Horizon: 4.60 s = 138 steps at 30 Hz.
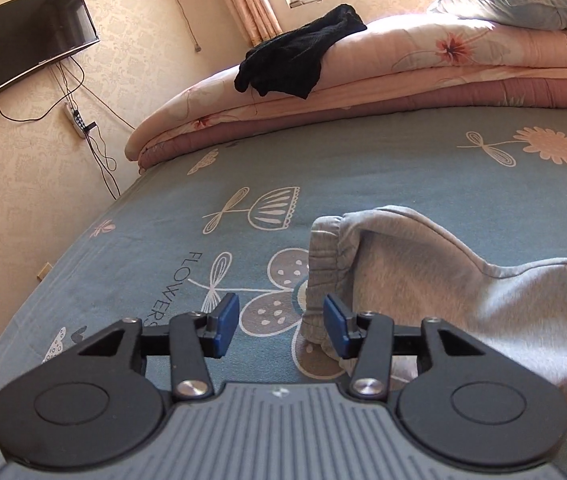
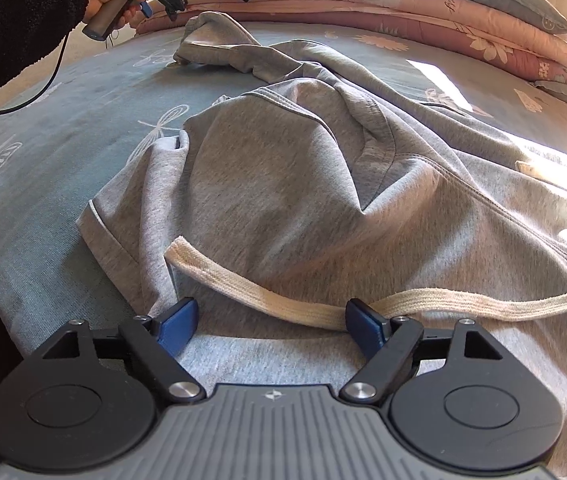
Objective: Fold clothes
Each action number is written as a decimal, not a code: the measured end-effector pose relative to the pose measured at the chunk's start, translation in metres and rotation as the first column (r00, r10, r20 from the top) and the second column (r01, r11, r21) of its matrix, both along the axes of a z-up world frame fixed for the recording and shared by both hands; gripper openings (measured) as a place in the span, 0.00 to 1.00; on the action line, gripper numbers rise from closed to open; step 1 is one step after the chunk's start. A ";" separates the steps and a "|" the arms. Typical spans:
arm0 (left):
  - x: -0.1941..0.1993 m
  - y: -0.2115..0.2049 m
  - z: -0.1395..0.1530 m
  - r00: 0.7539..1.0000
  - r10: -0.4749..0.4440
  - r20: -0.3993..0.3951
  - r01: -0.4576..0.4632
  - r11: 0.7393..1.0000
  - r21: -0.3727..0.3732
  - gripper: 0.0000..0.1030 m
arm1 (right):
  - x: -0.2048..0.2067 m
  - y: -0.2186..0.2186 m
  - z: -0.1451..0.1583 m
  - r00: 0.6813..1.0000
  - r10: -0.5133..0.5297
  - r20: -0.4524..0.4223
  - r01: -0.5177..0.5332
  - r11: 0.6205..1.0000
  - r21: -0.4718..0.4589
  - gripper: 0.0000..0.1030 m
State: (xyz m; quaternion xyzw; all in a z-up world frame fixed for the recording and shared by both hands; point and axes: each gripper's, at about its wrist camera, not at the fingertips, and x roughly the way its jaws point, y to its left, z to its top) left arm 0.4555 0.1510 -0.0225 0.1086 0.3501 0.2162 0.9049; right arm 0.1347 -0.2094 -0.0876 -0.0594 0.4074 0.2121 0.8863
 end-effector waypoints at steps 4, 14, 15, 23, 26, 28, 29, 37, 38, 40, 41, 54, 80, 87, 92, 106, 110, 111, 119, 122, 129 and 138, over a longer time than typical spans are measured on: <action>-0.040 -0.022 -0.009 0.989 -0.143 -0.044 0.144 0.990 0.007 0.54 | 0.000 0.002 0.001 1.000 -0.012 0.003 0.012 1.000 -0.016 0.83; -0.184 -0.077 -0.054 0.854 -0.474 -0.213 0.454 0.880 -0.137 0.65 | -0.029 0.011 0.039 0.991 0.009 0.135 -0.002 0.999 -0.050 0.81; -0.197 -0.080 -0.057 0.842 -0.493 -0.218 0.467 0.870 -0.160 0.65 | -0.033 0.015 0.045 0.988 0.029 0.154 -0.020 0.998 -0.054 0.80; -0.285 -0.076 -0.052 0.846 -0.504 -0.174 0.473 0.860 -0.193 0.74 | -0.028 0.082 0.064 0.928 0.304 0.218 -0.273 0.949 -0.160 0.65; -0.307 -0.072 -0.050 0.863 -0.483 -0.148 0.460 0.872 -0.168 0.80 | -0.022 0.117 0.052 0.896 0.399 0.194 -0.359 0.909 -0.213 0.65; -0.319 -0.069 -0.054 0.866 -0.481 -0.138 0.456 0.873 -0.174 0.80 | -0.020 0.138 0.040 0.877 0.447 0.176 -0.395 0.880 -0.265 0.65; -0.325 -0.067 -0.056 0.867 -0.479 -0.138 0.453 0.873 -0.178 0.80 | -0.020 0.145 0.034 0.869 0.463 0.172 -0.403 0.866 -0.295 0.65; -0.352 -0.047 -0.069 0.895 -0.428 -0.122 0.392 0.888 -0.240 0.80 | -0.028 0.174 0.009 0.824 0.550 0.135 -0.409 0.744 -0.528 0.08; -0.353 -0.046 -0.070 0.896 -0.427 -0.119 0.390 0.887 -0.247 0.80 | -0.028 0.175 0.010 0.829 0.541 0.140 -0.385 0.734 -0.559 0.07; -0.353 -0.048 -0.069 0.894 -0.433 -0.115 0.397 0.885 -0.245 0.80 | -0.031 0.166 0.018 0.835 0.522 0.174 -0.343 0.740 -0.578 0.05; -0.354 -0.051 -0.068 0.892 -0.439 -0.111 0.404 0.882 -0.242 0.80 | -0.031 0.158 0.024 0.846 0.498 0.190 -0.318 0.757 -0.571 0.05; -0.345 -0.092 -0.061 0.843 -0.530 -0.090 0.496 0.831 -0.254 0.80 | -0.016 -0.005 0.082 0.942 0.009 0.336 0.168 0.854 -0.493 0.04; -0.245 -0.150 -0.063 0.869 -0.489 0.075 0.317 0.434 -0.843 0.79 | -0.078 -0.075 0.065 0.949 -0.188 0.254 0.266 0.910 -0.318 0.43; -0.211 -0.161 -0.106 0.923 -0.384 -0.008 0.108 0.278 -0.955 0.70 | -0.081 -0.077 0.051 0.959 -0.179 0.222 0.238 0.930 -0.280 0.44; -0.202 -0.170 -0.115 0.944 -0.331 0.014 0.093 0.225 -0.970 0.56 | -0.077 -0.087 0.045 0.957 -0.204 0.208 0.253 0.935 -0.248 0.44; -0.192 -0.158 -0.151 0.987 -0.157 -0.029 -0.023 0.041 -0.999 0.14 | -0.076 -0.094 0.045 0.950 -0.242 0.197 0.283 0.934 -0.216 0.44; -0.195 -0.156 -0.134 0.989 -0.145 0.005 0.024 0.130 -0.991 0.06 | -0.077 -0.087 0.046 0.954 -0.217 0.204 0.265 0.933 -0.244 0.44; -0.195 -0.155 -0.127 0.989 -0.145 0.020 0.043 0.152 -0.987 0.03 | -0.077 -0.086 0.047 0.954 -0.214 0.208 0.264 0.932 -0.250 0.44; -0.195 -0.112 -0.082 0.975 -0.170 0.140 0.169 0.167 -0.971 0.00 | -0.080 -0.075 0.057 0.950 -0.197 0.241 0.259 0.930 -0.260 0.50; -0.199 -0.106 -0.073 0.970 -0.218 0.110 0.170 0.282 -0.944 0.06 | -0.079 -0.069 0.065 0.949 -0.186 0.253 0.253 0.931 -0.265 0.50; -0.247 -0.113 -0.054 0.921 -0.388 0.032 0.314 0.692 -0.650 0.59 | -0.067 -0.035 0.098 0.950 -0.083 0.301 0.158 0.959 -0.235 0.50; -0.320 -0.101 -0.042 0.871 -0.487 0.069 0.482 0.818 -0.315 0.73 | 0.002 0.091 0.073 0.952 0.176 0.251 -0.077 0.929 -0.362 0.48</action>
